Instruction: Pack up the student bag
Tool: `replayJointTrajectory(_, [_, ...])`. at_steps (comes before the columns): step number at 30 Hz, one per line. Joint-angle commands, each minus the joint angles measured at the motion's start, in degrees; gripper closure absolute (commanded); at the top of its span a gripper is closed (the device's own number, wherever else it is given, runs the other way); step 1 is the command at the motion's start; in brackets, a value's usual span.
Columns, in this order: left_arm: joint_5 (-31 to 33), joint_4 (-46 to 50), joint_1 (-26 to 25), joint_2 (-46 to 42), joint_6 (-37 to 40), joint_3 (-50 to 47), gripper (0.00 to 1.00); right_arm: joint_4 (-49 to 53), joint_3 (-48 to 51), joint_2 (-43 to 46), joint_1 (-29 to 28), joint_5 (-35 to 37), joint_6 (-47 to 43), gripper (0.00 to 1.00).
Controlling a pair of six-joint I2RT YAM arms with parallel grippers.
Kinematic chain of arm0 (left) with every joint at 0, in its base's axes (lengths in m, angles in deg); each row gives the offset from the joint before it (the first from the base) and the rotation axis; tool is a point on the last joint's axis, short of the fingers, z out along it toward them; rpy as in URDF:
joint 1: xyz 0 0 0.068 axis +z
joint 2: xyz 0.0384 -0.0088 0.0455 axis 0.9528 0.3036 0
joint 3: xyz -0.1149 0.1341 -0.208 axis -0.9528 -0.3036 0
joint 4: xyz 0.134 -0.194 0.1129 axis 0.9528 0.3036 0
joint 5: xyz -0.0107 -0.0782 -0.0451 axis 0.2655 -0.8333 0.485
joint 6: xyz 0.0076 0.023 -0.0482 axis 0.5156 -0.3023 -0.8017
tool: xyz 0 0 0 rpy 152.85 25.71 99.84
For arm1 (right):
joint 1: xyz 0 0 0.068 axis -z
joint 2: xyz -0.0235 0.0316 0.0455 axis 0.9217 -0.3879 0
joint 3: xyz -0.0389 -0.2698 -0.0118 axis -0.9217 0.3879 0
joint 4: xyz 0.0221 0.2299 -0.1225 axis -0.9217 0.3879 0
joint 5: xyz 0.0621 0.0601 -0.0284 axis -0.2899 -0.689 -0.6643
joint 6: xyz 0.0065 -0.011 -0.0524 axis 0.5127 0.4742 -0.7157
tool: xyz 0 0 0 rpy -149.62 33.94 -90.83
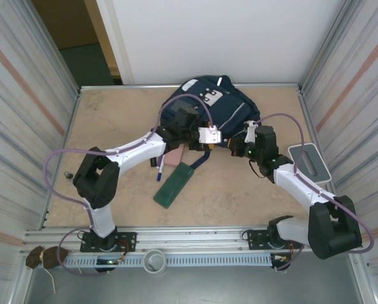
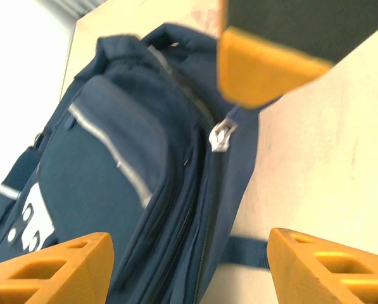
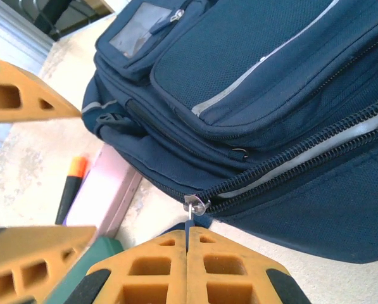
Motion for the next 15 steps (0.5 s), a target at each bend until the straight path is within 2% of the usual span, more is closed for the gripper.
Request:
replayJointTrajectory(1, [1.57, -4.46, -0.17, 4.1, 1.82, 1.23, 0.36, -2.87, -2.24, -0.87, -0.63, -3.27, 2.02, 1.0])
replayJointTrajectory(5, [2.25, -4.06, -0.13, 7.8, 3.17, 3.66, 0.41, -4.55, -1.09, -1.47, -0.62, -3.45, 2.99, 1.0])
replayJointTrajectory(10, [0.69, -1.87, 0.2, 9.49, 3.51, 4.06, 0.53, -6.56, 0.0, -2.66, -0.38, -3.74, 3.93, 1.0])
replayJointTrajectory(15, [-0.69, -1.54, 0.97, 9.37, 0.96, 4.44, 0.85, -8.81, 0.51, -4.89, 0.15, -5.16, 4.24, 1.0])
